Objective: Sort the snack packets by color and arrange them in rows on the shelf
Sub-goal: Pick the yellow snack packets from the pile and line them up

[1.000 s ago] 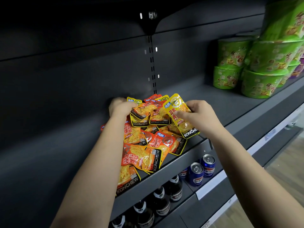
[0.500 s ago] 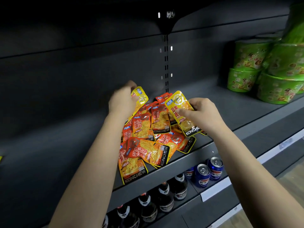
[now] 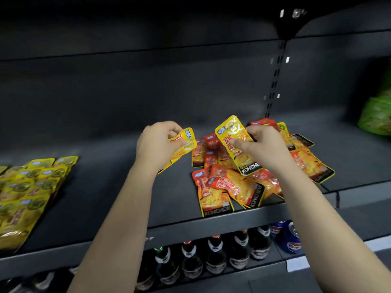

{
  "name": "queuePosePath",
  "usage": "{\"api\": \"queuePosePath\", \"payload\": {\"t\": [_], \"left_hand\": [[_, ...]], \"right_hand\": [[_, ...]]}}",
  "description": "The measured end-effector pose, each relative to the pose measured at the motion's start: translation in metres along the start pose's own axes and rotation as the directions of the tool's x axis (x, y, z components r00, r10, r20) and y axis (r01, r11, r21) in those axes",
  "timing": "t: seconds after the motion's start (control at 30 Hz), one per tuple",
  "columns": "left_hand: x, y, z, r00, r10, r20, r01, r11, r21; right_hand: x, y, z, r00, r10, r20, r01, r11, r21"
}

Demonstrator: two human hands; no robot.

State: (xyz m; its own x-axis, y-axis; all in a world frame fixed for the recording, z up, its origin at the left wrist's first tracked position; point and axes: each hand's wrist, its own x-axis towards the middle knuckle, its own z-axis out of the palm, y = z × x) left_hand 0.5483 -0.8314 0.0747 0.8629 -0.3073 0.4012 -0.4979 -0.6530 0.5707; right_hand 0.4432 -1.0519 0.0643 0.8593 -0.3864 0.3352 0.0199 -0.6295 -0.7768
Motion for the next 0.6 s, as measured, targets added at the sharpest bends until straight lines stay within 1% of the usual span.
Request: {"api": "queuePosePath", "payload": {"t": [0.13,0.3,0.6], "left_hand": [[-0.01,-0.032,-0.024,0.998,-0.051,-0.027,0.051,0.999,0.005],[-0.019,-0.078,-0.055,0.996,-0.083,-0.044,0.085,0.995,0.048],[-0.025,-0.163,-0.13,0.997,-0.056,-0.05,0.063,0.984,0.168]], "right_hand": [[0.006,-0.022,0.032,0.998,-0.018,0.057,0.019,0.999,-0.027],[0.011,-0.053,0.081,0.993,-0.042,0.108,0.047,0.998,-0.047],[0.006,-0.116,0.177,0.984,-0.015,0.179,0.032,0.995,-0.095]]}}
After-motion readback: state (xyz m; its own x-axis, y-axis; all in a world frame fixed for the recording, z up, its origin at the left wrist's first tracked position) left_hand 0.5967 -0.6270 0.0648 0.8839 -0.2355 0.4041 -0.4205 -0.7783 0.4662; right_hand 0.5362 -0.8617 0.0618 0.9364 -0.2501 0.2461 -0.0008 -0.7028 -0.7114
